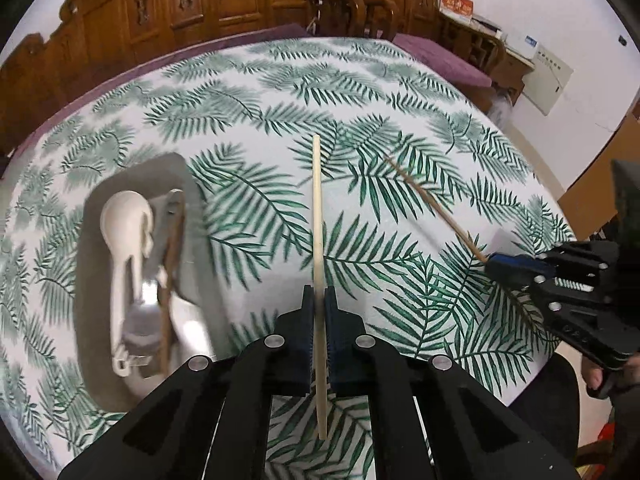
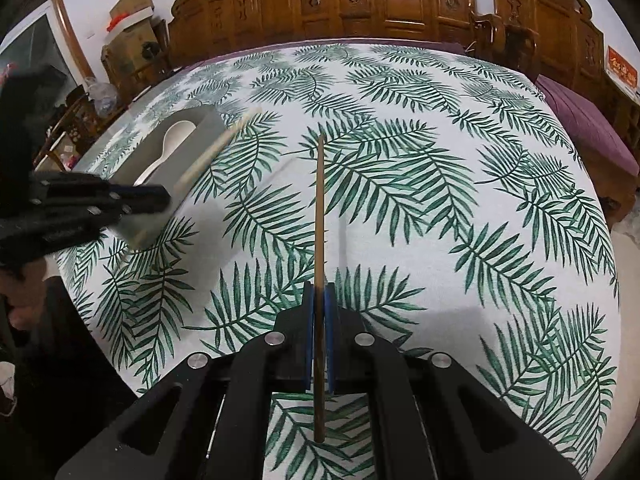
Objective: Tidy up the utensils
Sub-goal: 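Carry the chopstick over the grey tray with the right tool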
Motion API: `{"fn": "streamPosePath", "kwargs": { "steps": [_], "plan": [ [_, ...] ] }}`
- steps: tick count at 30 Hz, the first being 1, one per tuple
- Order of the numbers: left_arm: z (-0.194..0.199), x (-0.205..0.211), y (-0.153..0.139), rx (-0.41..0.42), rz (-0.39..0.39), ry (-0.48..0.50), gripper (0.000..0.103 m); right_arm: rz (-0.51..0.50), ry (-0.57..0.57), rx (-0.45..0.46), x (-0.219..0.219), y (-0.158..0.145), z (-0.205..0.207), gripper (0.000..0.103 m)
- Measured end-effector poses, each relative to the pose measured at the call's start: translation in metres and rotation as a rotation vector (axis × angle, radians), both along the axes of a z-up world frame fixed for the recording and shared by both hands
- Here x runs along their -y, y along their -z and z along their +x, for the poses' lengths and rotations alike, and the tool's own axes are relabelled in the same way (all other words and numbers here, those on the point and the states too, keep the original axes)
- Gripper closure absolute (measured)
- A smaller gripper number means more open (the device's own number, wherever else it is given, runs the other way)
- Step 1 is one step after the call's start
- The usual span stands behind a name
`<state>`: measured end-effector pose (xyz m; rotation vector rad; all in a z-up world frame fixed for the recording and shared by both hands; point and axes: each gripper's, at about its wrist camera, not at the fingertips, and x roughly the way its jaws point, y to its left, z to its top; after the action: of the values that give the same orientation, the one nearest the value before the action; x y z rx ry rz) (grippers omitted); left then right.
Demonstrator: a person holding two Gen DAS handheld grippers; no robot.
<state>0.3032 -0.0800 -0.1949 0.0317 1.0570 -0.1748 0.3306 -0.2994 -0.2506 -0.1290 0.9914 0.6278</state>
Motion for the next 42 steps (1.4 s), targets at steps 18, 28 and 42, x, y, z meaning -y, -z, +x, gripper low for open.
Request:
{"fn": "streamPosePath", "kwargs": {
  "steps": [18,28,42],
  "plan": [
    [-0.010,-0.079,-0.039,0.075,-0.038,-0.052,0.099,0.026,-0.034,0.028,-0.065,-0.033,0.004,0.097],
    [0.002,-0.113,-0.024,0.064,-0.059,-0.076,0.099,0.031,-0.067,0.031,-0.098,-0.044,0.001,0.097],
    [0.021,-0.123,0.017,-0.027,-0.057,-0.084,0.099,0.023,-0.079,0.011,-0.110,-0.037,0.000,0.097]
  ]
}}
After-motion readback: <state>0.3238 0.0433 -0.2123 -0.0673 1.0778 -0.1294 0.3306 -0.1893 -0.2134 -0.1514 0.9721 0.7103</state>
